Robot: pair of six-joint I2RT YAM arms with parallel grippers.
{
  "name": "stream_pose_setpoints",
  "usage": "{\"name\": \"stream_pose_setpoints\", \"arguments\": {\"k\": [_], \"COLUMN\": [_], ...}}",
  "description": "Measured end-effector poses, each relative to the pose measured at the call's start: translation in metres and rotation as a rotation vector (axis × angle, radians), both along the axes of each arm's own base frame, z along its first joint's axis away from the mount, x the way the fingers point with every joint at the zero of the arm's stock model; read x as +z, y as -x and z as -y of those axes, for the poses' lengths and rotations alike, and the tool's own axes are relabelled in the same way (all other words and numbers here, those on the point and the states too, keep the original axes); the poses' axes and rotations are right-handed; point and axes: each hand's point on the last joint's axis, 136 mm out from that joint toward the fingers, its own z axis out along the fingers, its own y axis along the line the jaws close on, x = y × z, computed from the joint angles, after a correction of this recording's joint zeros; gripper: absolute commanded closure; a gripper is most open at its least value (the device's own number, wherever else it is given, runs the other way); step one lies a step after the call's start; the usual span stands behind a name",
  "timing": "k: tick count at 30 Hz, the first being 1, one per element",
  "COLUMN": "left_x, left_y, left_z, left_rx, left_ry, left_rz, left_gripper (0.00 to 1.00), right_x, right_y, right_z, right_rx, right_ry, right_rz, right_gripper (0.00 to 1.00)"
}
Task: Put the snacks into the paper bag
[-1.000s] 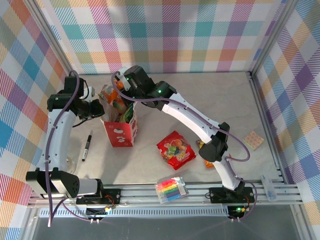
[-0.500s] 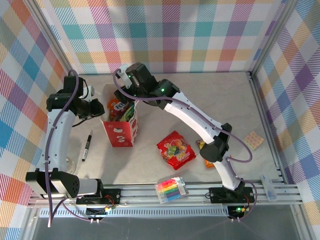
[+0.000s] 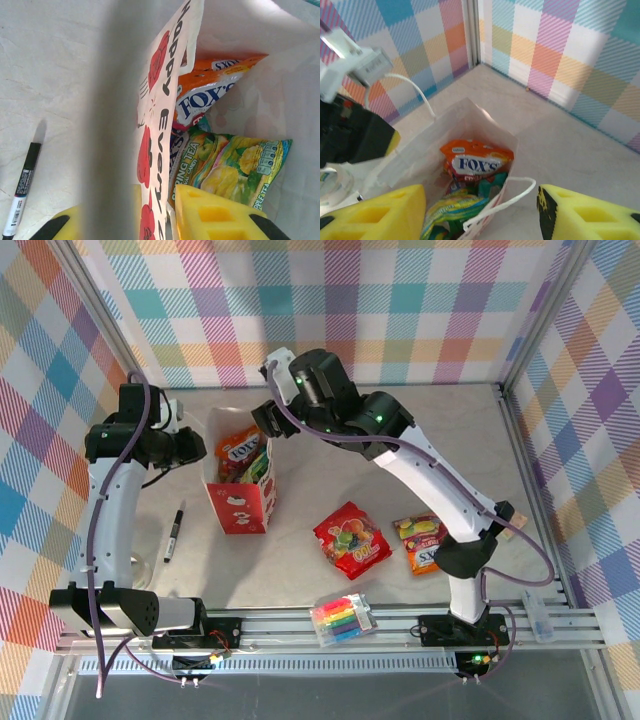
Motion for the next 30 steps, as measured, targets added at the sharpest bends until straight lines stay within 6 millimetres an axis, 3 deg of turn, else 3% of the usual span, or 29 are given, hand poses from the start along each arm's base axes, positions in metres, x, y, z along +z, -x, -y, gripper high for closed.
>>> {"name": "stream_pose_setpoints", "arguments": {"k": [5,9,11,14,20,25,30], "left_x": [0.007,0.016,0.023,0.031,0.031,0.035,0.054], "left_y": [-0.011,-0.017,-0.019,-0.02,-0.025,-0.033,-0.054], "left_z": [-0.001,0.001,0.003,0.005,0.012,0.022,0.042], "left_rx": [0.003,-0.005,-0.01,-0.018,-0.033,-0.059,-0.116], "left_ry": [-0.002,0.007,0.013,0.025,0.063,0.12,0.176], "left_rz": [0.056,0.116,0.149,0.184,0.198,0.208,0.235], "left_gripper": [0.75,0.76,0.76,0.79,0.98,1.0,1.0], "right_x": [-0.034,-0.06,-0.073,-0.084,-0.083,-0.082,-0.077], "right_y": [-0.004,-0.011,-0.015,-0.018,-0.028,-0.034,-0.046], "right_z": [-0.01,-0.022,-0.024,-0.026,-0.021,-0.017,-0.008], "right_rx": [0.006,0.012,0.007,0.001,-0.015,-0.026,-0.049], "right_ry": [0.064,0.098,0.109,0.106,0.076,0.071,0.073], "right_rz": [-0.064,-0.119,-0.151,-0.199,-0.222,-0.218,-0.192], "right_gripper": [0.33,0.36,0.43,0.64,0.98,1.0,1.0]}}
